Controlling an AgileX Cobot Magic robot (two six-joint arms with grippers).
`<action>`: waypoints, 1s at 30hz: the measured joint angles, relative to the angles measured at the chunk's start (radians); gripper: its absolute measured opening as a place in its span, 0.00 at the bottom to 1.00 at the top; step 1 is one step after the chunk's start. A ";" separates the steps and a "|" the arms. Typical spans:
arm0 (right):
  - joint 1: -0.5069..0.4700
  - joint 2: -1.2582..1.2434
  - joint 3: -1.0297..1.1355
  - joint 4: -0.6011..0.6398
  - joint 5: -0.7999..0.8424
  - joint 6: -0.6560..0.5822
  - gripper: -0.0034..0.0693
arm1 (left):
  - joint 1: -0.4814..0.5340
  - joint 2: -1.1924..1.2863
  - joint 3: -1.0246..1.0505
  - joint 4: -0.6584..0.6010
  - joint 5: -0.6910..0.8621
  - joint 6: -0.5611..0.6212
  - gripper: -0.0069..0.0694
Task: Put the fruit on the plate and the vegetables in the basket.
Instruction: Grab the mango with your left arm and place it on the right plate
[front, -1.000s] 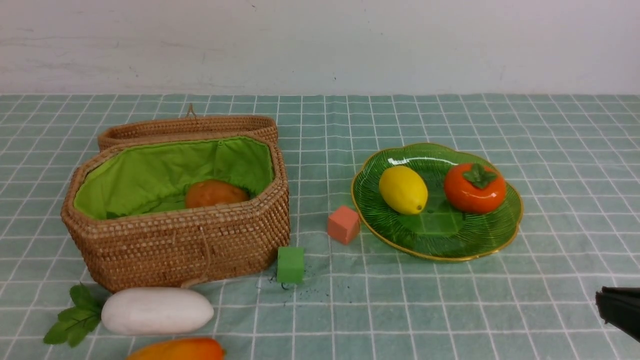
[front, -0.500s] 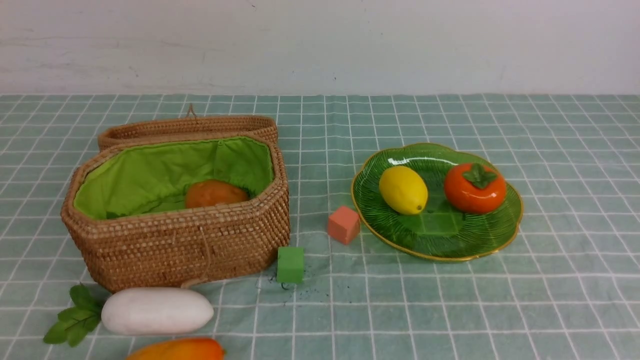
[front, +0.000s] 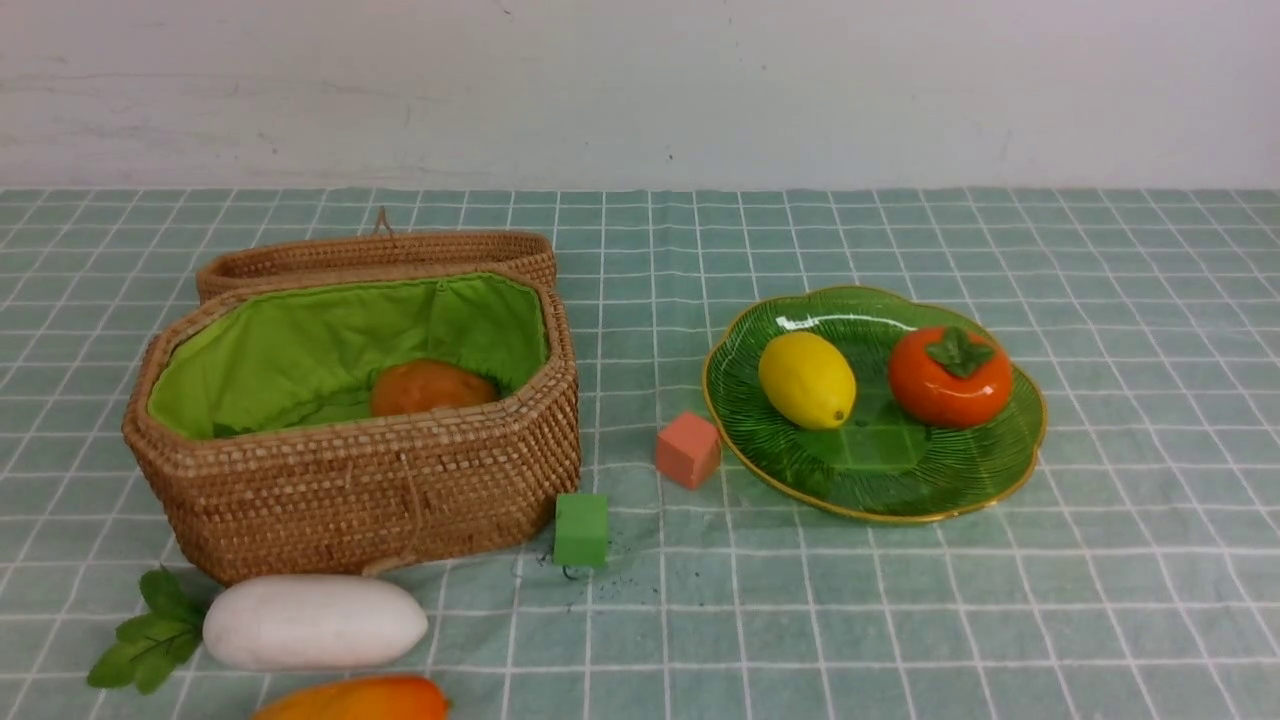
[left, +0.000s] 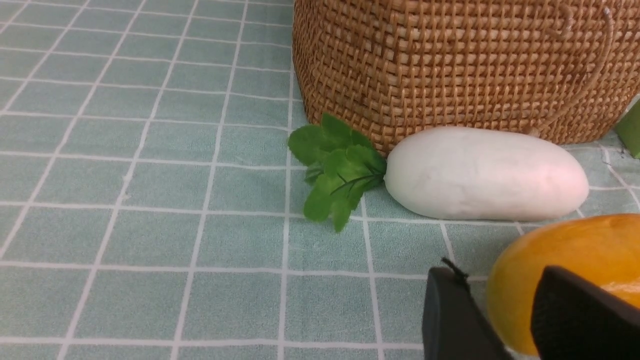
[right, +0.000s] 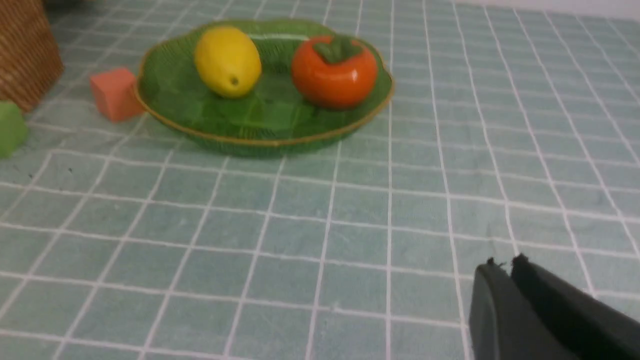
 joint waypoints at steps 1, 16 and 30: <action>-0.019 -0.014 0.044 0.003 -0.058 0.000 0.12 | 0.000 0.000 0.000 0.000 -0.001 0.000 0.40; -0.056 -0.020 0.183 0.001 -0.188 0.000 0.14 | 0.000 0.000 0.000 0.000 -0.001 0.000 0.40; -0.056 -0.020 0.177 0.001 -0.162 0.000 0.16 | 0.000 0.000 0.000 0.000 -0.001 0.000 0.40</action>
